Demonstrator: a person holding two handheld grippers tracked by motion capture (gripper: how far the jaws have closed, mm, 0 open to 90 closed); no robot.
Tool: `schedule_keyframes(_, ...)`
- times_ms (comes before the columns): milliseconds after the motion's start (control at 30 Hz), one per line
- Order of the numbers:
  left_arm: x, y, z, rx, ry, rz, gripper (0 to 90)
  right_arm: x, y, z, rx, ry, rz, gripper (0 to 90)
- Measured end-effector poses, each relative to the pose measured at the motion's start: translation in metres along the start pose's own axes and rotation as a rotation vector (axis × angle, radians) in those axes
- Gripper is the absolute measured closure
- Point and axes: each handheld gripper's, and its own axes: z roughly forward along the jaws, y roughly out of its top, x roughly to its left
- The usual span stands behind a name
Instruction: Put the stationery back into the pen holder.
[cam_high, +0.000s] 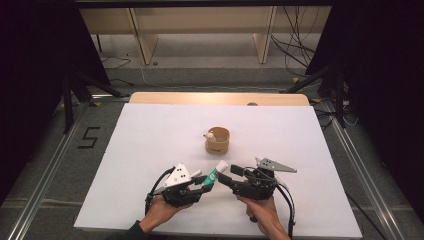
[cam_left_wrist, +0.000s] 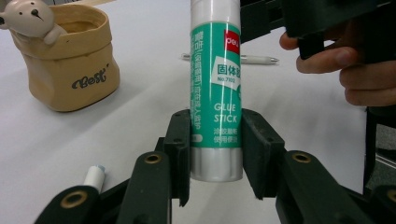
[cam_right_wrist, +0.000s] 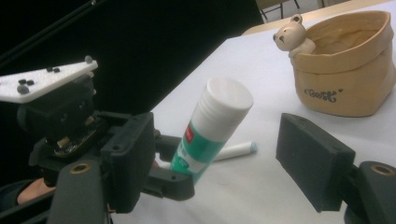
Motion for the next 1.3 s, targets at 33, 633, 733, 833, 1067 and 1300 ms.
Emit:
schedule_keyframes(33, 0.000, 0.000, 0.000, 0.001, -0.002, 0.000, 65.7, -0.001, 0.000, 0.000, 0.001, 0.004, 0.009, 29.9)
schedule_keyframes(633, -0.008, -0.003, -0.003, -0.019, -0.009, 0.009, 65.7, -0.005, 0.000, 0.014, -0.003, 0.090, 0.167, 44.6)
schedule_keyframes(733, -0.009, -0.003, -0.003, -0.023, -0.005, 0.012, 65.7, -0.005, 0.000, 0.015, -0.002, 0.103, 0.187, 47.2)
schedule_keyframes(833, -0.008, -0.003, -0.004, -0.028, -0.005, 0.014, 65.7, -0.005, 0.000, 0.016, -0.001, 0.108, 0.189, 49.4)
schedule_keyframes(1067, -0.009, -0.003, -0.003, -0.023, -0.011, 0.019, 65.7, -0.006, -0.001, 0.017, -0.004, 0.115, 0.197, 54.6)
schedule_keyframes(1300, -0.009, -0.003, -0.003, -0.022, -0.014, 0.013, 65.6, -0.005, -0.001, 0.016, -0.006, 0.108, 0.197, 63.3)
